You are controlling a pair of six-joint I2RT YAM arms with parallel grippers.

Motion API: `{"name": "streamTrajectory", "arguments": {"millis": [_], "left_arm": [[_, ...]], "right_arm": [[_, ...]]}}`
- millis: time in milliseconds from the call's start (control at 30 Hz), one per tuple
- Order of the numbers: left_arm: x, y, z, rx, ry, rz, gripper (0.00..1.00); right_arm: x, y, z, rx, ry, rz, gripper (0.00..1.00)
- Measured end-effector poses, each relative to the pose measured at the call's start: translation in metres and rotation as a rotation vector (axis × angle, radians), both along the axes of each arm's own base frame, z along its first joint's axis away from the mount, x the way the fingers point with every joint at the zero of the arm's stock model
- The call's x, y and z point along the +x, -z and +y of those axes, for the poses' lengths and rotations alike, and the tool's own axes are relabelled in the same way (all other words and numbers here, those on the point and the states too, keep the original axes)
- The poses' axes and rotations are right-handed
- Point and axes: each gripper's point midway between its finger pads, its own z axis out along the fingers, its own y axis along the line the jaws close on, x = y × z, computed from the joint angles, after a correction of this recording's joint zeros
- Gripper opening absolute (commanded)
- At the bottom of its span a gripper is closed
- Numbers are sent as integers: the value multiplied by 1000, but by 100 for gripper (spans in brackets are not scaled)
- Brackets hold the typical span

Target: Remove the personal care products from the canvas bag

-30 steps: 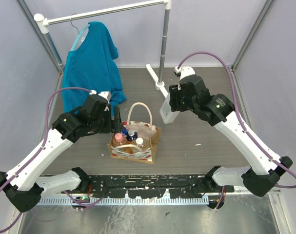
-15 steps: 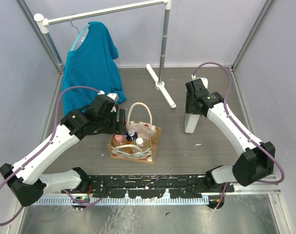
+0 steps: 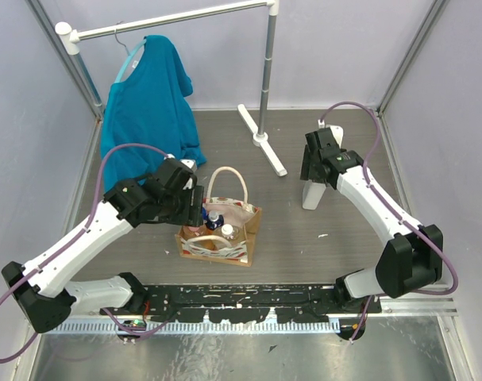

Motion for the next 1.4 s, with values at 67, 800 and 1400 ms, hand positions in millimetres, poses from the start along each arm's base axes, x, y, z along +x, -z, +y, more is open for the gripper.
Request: {"name": "streamTrajectory", "arguments": {"millis": [67, 800, 1400], "left_arm": [[-3, 1, 2, 13, 1, 13, 69], [-1, -14, -5, 78, 18, 22, 0], [3, -178, 34, -99, -121, -298, 0]], "right_arm": [[1, 1, 1, 7, 7, -5, 84], [-139, -62, 241, 267, -807, -35, 56], [-185, -1, 262, 242, -1069, 59, 76]]}}
